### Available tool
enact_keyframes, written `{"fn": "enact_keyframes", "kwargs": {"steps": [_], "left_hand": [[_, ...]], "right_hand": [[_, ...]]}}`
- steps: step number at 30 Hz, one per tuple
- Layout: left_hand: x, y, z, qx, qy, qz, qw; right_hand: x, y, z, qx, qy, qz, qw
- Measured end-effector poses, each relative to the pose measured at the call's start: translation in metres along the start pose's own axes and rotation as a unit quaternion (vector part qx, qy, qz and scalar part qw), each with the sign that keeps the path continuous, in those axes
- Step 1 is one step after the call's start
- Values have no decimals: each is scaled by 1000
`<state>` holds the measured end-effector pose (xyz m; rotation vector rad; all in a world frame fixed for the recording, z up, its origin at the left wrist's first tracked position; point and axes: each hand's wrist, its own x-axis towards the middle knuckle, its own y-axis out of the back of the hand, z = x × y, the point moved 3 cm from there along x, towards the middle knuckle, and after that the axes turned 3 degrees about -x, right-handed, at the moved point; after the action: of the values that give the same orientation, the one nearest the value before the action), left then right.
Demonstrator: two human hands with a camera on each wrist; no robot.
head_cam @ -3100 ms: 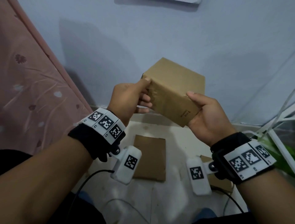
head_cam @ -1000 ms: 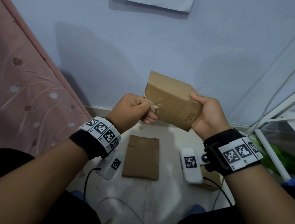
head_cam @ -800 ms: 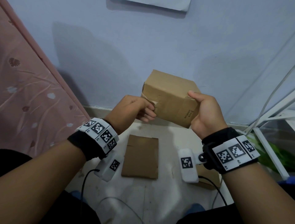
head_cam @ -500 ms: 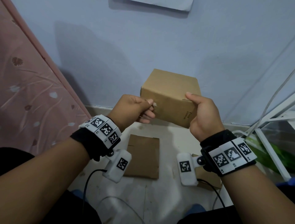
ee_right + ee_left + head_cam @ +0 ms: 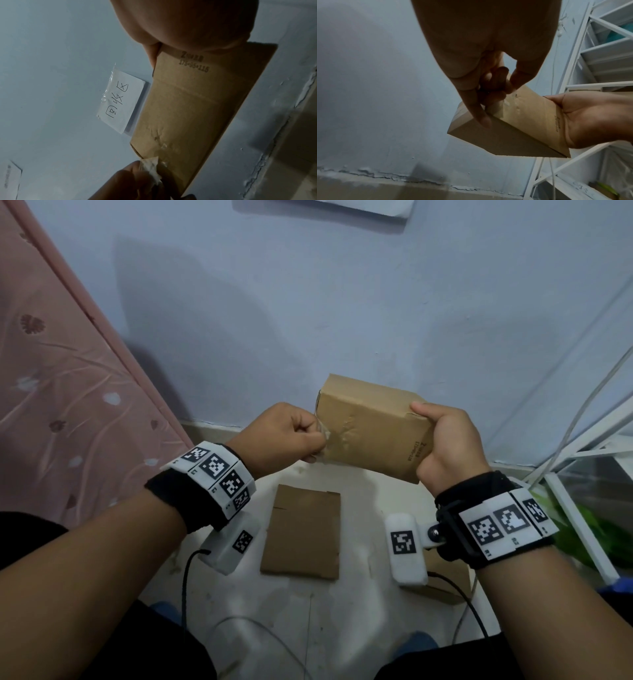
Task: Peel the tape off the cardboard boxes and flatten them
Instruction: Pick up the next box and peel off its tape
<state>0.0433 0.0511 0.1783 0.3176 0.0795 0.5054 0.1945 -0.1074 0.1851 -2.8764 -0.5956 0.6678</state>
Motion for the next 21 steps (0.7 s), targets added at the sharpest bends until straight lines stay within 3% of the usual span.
{"fn": "enact_keyframes", "kwargs": {"steps": [8, 11, 13, 18, 21], "left_hand": [[0, -2, -8, -58, 37, 14, 998], [-1, -2, -11, -51, 72, 46, 995], [-1, -1, -12, -33, 56, 65, 996], [6, 3, -20, 21, 38, 42, 998], [6, 0, -18, 115, 38, -17, 993]], "right_hand": [[-6, -5, 2, -19, 15, 10, 1000], [-10, -9, 6, -28, 36, 2, 999], [-13, -12, 5, -31, 48, -2, 998], [-16, -10, -4, -40, 69, 7, 997], [-17, -9, -7, -70, 94, 19, 993]]}}
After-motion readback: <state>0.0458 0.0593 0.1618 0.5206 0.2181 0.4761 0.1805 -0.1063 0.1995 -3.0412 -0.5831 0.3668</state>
